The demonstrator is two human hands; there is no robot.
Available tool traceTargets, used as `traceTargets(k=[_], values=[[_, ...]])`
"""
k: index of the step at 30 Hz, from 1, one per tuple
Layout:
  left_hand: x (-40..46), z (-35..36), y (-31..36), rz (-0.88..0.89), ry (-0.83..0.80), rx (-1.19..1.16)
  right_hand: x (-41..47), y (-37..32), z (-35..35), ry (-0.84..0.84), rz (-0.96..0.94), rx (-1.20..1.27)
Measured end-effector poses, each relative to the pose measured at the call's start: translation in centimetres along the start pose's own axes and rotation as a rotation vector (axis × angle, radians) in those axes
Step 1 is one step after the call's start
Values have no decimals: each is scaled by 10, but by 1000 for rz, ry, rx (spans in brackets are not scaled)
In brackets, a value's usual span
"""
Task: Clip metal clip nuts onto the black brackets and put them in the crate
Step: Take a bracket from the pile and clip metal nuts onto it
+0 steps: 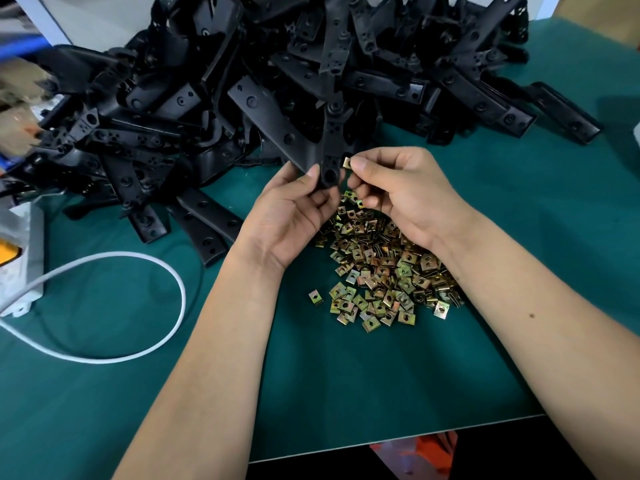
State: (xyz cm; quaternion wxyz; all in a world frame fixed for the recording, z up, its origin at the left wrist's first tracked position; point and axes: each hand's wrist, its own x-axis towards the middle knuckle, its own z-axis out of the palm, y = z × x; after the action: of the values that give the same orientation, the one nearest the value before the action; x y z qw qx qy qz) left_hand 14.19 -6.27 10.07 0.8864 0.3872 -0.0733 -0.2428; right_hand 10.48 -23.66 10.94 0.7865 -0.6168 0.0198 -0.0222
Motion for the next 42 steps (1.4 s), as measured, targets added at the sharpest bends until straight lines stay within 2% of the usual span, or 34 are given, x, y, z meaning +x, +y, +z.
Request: traceTargets(k=[12,22,28,33,42], values=[[-2,-2,2,-4,57,149,-1,-2,0,-18,-6,-79],[-10,6,12,23,122,387,-1,-5,-1,-55,16,-128],[-9,12,9,42,109,354,-2,-4,2,-60,47,31],[-8,9,9,62,113,369,-2,1,6,-9,12,-99],[-8,10,8,83,85,446,-2,-3,-2,-65,-27,-135]])
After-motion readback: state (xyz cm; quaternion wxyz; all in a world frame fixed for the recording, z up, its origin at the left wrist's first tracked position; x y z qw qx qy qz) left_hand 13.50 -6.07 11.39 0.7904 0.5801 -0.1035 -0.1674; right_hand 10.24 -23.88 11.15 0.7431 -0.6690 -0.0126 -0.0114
